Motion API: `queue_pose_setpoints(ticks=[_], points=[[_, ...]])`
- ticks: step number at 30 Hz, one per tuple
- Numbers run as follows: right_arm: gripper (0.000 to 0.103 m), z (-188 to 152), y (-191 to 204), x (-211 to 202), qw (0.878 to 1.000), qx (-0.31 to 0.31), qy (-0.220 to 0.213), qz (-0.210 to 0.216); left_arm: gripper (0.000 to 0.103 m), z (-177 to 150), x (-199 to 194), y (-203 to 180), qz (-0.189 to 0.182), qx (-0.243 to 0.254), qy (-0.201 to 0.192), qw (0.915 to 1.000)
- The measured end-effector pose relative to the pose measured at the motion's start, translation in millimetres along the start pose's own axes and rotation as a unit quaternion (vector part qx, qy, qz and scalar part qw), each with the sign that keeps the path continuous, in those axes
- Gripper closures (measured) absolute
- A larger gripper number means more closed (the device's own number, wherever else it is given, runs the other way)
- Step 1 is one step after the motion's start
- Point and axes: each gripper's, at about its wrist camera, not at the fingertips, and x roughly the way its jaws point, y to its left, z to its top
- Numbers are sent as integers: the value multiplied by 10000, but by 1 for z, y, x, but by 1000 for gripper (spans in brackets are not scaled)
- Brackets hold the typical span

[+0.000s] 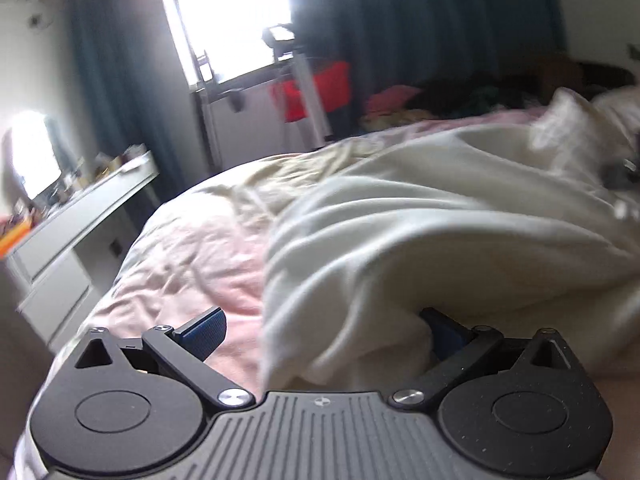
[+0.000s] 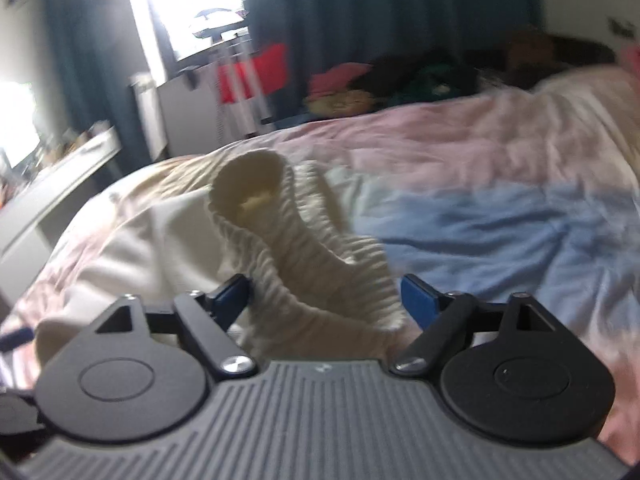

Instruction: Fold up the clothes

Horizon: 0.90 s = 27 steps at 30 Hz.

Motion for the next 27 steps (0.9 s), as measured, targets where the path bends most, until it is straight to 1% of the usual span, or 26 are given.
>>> queue_pose_setpoints(ticks=[3,5,7,8,10,13,16,18,20,24,27], points=[[16,-1,-24,6,9969,780,106,-17,0,-1,-8,27,58,-570,18,9984],[16,-2,-41,9,9919,1258,187,-4,0,-4,-17,46,137,-936,22,9955],[16,-6,-51,14,9853,1685,297,-19,0,-7,-20,60,96,-1268,146,9918],[16,-8,-55,15,9819,1857,364,-4,0,-8,-21,66,31,-1382,231,9901],[16,-12,-62,15,9756,2140,485,48,0,-14,-26,70,-10,-1441,338,9890],[16,-14,-61,11,9727,2262,509,57,0,-19,-29,72,35,-1406,430,9891],[16,-11,-57,3,9750,2182,421,81,0,-22,-30,76,-97,-1546,544,9864],[16,-9,-55,-2,9765,2122,359,97,1,-23,-37,79,-173,-1578,556,9858],[16,-4,-51,-7,9790,2021,178,188,1,-22,-44,78,-235,-1545,508,9864],[16,15,-45,1,9815,1785,46,688,1,-21,-46,76,-352,-1586,483,9855],[25,29,-42,18,9835,1526,220,951,1,-22,-46,79,-444,-1756,560,9819]])
